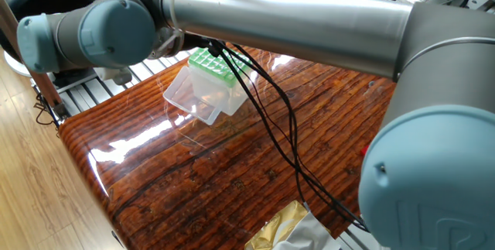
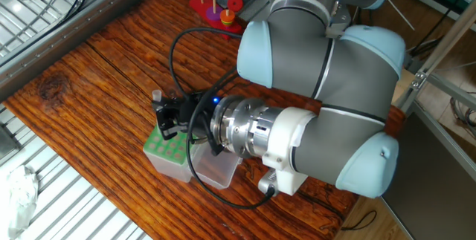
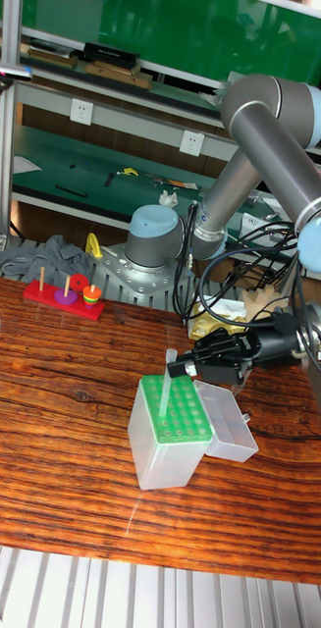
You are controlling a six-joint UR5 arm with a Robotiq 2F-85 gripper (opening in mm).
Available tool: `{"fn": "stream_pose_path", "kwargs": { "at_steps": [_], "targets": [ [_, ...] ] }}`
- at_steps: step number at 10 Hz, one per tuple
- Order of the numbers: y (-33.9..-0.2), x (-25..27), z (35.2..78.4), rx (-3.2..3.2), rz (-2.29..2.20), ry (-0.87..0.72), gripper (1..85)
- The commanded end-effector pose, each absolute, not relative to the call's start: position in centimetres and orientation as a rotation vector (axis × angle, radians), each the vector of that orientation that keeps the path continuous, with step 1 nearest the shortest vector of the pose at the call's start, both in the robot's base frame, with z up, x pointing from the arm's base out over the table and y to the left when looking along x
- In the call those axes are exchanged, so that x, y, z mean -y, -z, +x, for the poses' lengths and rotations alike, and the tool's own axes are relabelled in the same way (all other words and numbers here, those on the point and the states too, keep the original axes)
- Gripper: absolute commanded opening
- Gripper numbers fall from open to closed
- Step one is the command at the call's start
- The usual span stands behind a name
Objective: Insert a large pipette tip into the holder for large pipette tips
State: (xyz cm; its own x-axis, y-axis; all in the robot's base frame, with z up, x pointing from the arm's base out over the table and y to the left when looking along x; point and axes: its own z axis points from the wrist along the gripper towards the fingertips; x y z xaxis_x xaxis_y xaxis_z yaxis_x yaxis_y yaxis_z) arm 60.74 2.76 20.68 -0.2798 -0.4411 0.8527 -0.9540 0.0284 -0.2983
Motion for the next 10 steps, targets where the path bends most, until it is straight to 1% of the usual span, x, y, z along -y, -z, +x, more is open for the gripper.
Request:
{"fn": "stream_pose_path", "kwargs": {
  "at_steps": [1, 2, 3, 4, 7, 8, 9, 10],
  "targets": [
    [-19.0, -3.3, 60.7, 1.842, 1.448, -1.167, 21.0],
    [-18.0, -3.7, 61.1, 1.857, 1.504, -1.129, 36.3],
    [-18.5, -3.4, 61.3, 1.834, 1.513, -1.124, 38.7],
    [-18.7, -3.5, 61.3, 1.834, 1.524, -1.113, 44.0],
    [-21.5, -3.0, 62.1, 1.804, 1.558, -1.134, 47.0],
    [-22.5, -2.8, 62.4, 1.827, 1.573, -1.117, 46.7],
    [-22.3, -3.0, 62.8, 1.911, 1.607, -1.064, 47.0],
    [-20.4, -4.2, 63.1, 2.096, 1.662, -0.930, 47.0]
  ]
}}
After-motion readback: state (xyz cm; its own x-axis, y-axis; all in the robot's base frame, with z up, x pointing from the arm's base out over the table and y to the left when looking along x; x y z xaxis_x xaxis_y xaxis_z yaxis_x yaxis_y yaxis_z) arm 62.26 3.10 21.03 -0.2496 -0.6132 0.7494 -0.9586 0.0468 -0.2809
